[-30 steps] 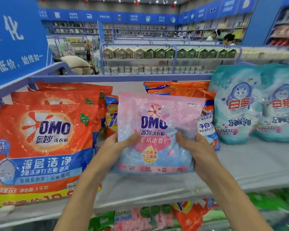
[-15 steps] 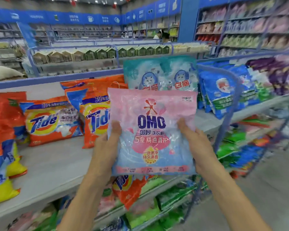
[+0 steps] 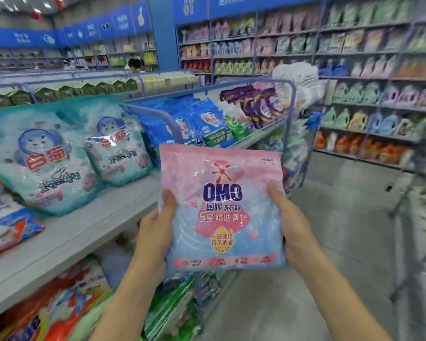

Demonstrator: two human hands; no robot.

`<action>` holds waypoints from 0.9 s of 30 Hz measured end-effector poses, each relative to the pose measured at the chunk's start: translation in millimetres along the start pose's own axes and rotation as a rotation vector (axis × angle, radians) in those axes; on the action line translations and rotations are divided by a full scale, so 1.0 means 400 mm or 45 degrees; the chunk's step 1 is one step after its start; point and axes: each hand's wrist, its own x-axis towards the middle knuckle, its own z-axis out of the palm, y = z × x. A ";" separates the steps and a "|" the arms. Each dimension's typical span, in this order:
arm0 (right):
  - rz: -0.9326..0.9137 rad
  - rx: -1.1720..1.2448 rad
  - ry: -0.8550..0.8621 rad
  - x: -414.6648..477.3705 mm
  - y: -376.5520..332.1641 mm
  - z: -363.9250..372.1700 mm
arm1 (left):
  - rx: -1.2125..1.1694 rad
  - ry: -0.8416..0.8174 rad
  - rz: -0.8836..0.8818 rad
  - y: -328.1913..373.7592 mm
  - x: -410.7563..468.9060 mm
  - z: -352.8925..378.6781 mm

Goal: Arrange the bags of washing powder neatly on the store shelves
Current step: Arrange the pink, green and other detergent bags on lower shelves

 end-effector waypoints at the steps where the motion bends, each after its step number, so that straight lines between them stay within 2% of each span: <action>1: -0.008 0.008 0.043 0.011 -0.019 -0.034 | 0.012 -0.015 -0.019 -0.011 0.018 0.042; 6: -0.080 0.003 0.236 0.101 -0.119 -0.175 | 0.076 -0.159 -0.022 -0.040 0.114 0.248; 27: -0.203 0.027 0.528 0.820 -0.515 -0.752 | 0.030 -0.507 -0.197 -0.188 0.806 1.158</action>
